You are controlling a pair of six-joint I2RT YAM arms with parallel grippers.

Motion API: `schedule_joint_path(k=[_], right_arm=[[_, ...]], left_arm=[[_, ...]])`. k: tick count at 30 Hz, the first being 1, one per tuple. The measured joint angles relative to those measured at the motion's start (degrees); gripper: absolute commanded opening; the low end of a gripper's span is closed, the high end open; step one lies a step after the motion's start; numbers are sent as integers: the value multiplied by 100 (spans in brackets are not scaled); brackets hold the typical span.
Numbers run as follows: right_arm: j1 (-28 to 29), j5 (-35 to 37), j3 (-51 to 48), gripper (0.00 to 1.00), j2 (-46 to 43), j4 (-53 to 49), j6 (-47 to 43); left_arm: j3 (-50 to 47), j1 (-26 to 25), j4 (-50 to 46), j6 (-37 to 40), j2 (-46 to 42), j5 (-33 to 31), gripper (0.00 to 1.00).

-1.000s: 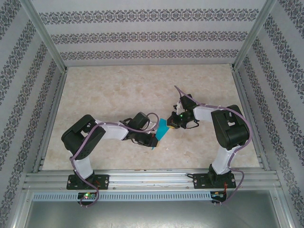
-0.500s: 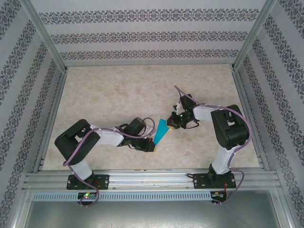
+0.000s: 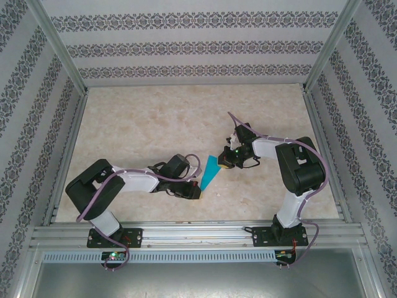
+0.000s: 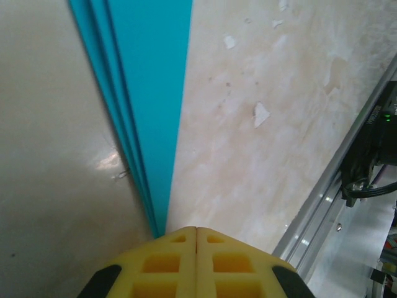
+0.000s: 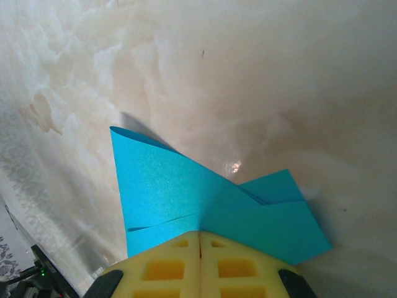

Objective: Fold a paper plane with a square sheet of paper (fold left side to right side)
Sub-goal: Fold the wing for the fifth time at the center of the table.

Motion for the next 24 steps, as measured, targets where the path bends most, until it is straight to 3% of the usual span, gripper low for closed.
schedule_joint_path(k=[4, 15, 19, 24], right_arm=[[9, 7, 22, 0, -7, -26, 0], [66, 575, 144, 25, -664, -479, 11], [162, 846, 328, 35, -1202, -713, 11], [334, 1353, 380, 51, -1908, -994, 61]], left_arm=[[98, 33, -15, -42, -304, -68, 13], [0, 597, 138, -37, -1661, -1156, 22], [-306, 780, 243, -4, -2186, -1707, 47], [-693, 868, 254, 39, -2708, -2286, 66]])
